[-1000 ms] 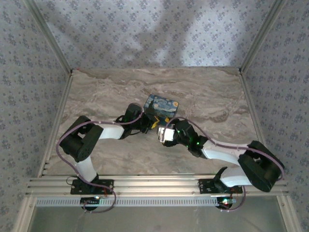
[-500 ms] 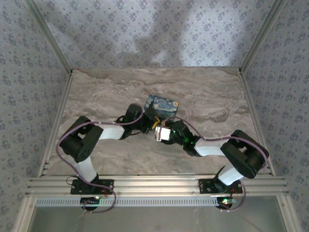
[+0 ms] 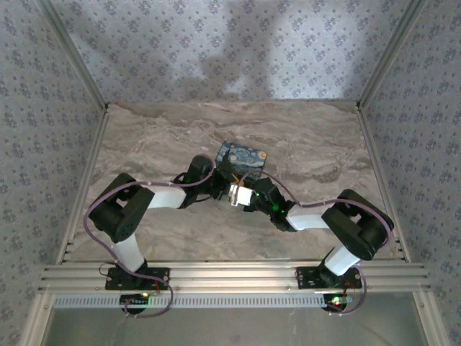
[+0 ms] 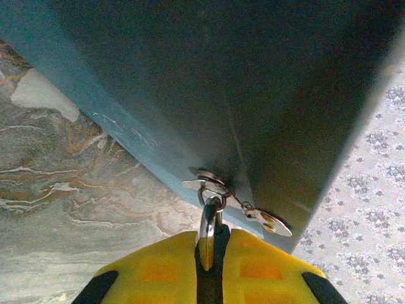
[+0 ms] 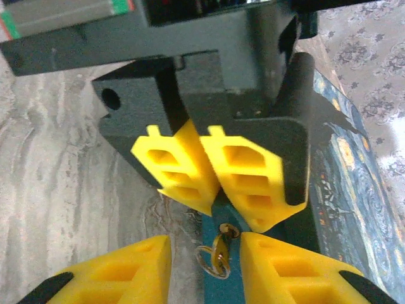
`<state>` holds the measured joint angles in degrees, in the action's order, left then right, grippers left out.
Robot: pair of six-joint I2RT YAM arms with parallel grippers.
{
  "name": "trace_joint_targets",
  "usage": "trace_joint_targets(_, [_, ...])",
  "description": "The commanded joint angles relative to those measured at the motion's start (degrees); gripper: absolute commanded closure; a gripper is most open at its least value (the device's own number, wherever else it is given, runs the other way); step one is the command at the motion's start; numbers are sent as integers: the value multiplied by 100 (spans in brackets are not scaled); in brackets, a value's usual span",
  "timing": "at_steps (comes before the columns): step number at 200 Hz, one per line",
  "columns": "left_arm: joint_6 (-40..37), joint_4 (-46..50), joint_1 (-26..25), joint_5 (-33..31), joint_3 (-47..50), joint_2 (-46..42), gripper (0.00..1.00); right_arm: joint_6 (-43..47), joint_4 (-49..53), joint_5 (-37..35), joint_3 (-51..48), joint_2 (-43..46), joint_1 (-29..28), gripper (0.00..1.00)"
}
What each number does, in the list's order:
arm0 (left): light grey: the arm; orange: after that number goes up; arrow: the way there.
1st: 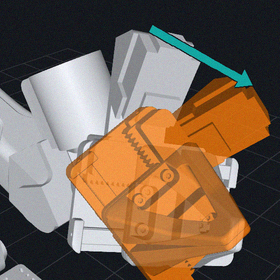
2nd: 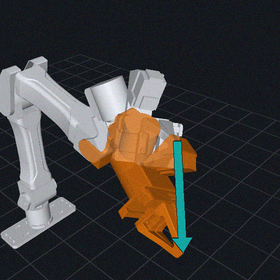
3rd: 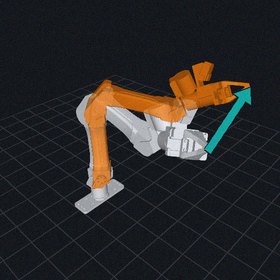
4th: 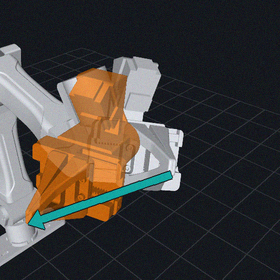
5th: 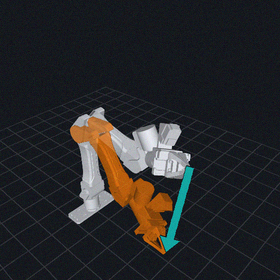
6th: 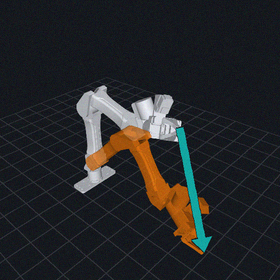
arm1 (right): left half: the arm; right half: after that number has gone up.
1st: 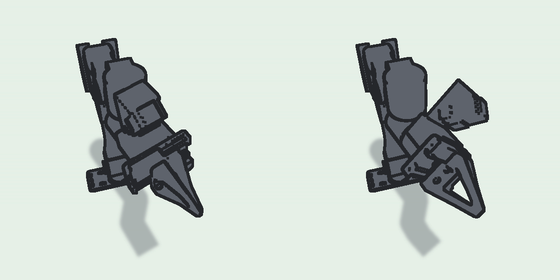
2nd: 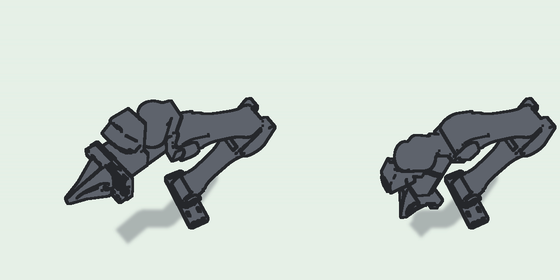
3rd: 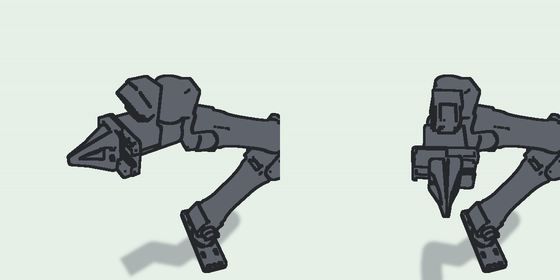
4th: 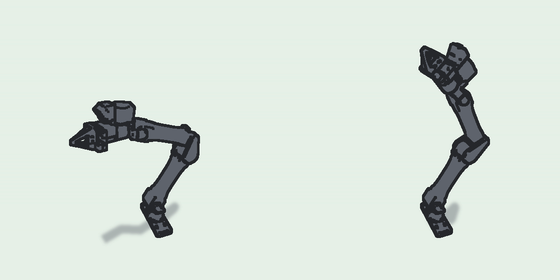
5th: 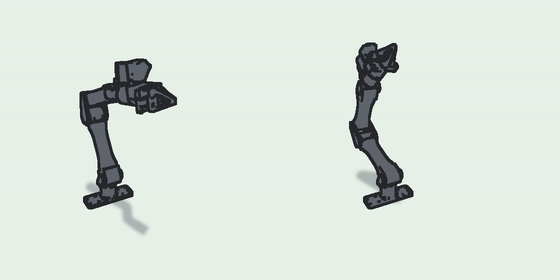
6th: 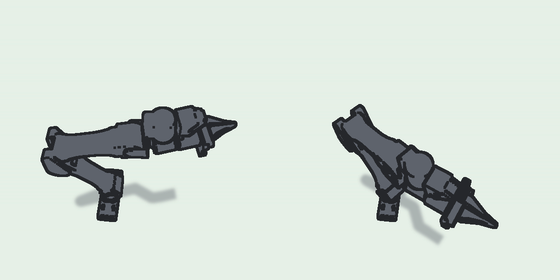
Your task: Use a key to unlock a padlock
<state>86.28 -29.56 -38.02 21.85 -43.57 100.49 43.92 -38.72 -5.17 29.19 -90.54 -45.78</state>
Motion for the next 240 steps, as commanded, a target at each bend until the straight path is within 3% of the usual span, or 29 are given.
trace_joint_targets(1, [56,-131,-38,-7,-29,-275,100,-86,-237,-202,141,-106,16,67])
trace_joint_targets(136, [69,-146,-56,13,-56,-240,100,-282,-356,-379,168,-201,8,100])
trace_joint_targets(198, [80,-174,-67,15,-44,-249,100,-580,-365,-512,181,-81,-23,100])
trace_joint_targets(240, [89,-182,-75,2,-35,-253,100,-1323,-145,-648,309,47,-73,100])
